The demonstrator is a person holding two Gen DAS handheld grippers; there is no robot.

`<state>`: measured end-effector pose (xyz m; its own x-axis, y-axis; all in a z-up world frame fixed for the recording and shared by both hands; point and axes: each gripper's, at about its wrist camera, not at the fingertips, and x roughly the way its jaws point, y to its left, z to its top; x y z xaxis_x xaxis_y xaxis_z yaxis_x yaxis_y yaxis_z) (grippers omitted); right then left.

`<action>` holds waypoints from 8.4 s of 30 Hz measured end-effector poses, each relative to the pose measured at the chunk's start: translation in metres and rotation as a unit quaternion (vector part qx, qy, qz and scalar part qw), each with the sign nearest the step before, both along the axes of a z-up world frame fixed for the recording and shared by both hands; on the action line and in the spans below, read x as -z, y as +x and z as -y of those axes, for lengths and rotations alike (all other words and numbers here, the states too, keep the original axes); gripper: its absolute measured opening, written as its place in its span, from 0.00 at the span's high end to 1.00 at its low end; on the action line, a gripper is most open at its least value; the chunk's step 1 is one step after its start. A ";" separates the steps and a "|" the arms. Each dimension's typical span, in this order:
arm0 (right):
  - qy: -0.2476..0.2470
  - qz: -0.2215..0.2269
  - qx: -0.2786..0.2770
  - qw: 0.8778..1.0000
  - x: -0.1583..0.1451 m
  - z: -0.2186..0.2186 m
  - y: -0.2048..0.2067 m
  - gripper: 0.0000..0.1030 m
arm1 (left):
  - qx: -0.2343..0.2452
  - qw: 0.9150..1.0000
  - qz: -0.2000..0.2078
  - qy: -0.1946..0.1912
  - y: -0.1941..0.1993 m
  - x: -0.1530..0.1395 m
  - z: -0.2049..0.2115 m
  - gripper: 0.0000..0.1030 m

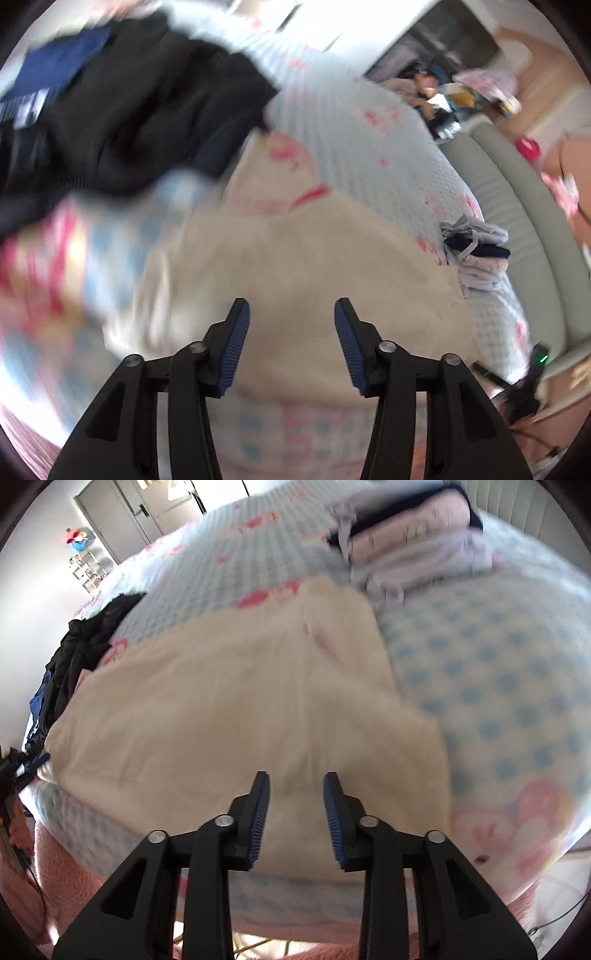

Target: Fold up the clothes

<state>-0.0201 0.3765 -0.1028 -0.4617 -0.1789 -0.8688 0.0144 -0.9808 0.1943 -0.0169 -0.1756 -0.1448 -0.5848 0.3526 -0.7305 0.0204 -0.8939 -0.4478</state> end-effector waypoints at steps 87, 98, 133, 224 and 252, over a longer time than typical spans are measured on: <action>0.089 0.072 0.076 0.990 0.017 -0.042 -0.213 0.47 | 0.177 0.974 0.077 -0.115 -0.169 0.047 -0.311 0.49; -0.015 0.091 0.002 0.996 0.038 -0.038 -0.226 0.80 | 0.190 0.974 0.084 -0.091 -0.182 0.054 -0.319 0.91; 0.090 -0.084 0.388 0.913 -0.123 -0.375 0.029 0.61 | 0.469 0.882 -0.019 -0.047 -0.100 -0.067 -0.701 0.60; 0.054 -0.018 -0.003 0.998 0.027 0.043 -0.133 0.88 | 0.056 0.992 -0.002 -0.117 -0.107 0.015 -0.108 0.86; -0.033 -0.079 0.035 0.996 0.003 0.037 -0.163 0.77 | 0.021 0.998 -0.048 -0.040 -0.125 -0.009 -0.058 0.55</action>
